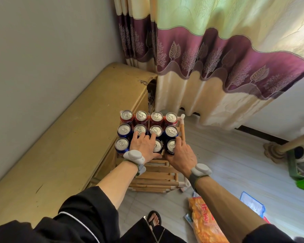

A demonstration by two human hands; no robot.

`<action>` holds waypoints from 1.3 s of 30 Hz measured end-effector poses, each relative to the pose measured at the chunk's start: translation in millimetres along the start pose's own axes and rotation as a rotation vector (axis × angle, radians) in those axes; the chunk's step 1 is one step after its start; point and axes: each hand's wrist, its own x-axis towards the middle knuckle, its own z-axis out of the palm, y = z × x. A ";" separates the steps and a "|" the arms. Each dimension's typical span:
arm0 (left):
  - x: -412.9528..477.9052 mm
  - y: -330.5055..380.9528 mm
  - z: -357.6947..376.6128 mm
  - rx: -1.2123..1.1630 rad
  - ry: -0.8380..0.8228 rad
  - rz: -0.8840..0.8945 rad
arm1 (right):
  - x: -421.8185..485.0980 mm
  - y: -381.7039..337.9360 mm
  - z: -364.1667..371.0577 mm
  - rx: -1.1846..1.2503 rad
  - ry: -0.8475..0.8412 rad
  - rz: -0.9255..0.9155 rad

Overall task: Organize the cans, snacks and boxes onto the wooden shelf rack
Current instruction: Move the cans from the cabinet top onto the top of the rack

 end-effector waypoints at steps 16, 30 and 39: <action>-23.4 -87.6 -38.1 -0.149 0.168 -0.093 | 8.5 -76.0 -53.0 -0.353 0.262 -0.397; -265.5 -292.4 38.1 -0.256 0.061 -0.767 | -41.0 -334.1 69.8 -0.313 -0.032 -0.955; -423.5 -401.3 109.8 -0.291 -0.002 -1.080 | -131.4 -489.3 179.2 -0.372 -0.223 -1.185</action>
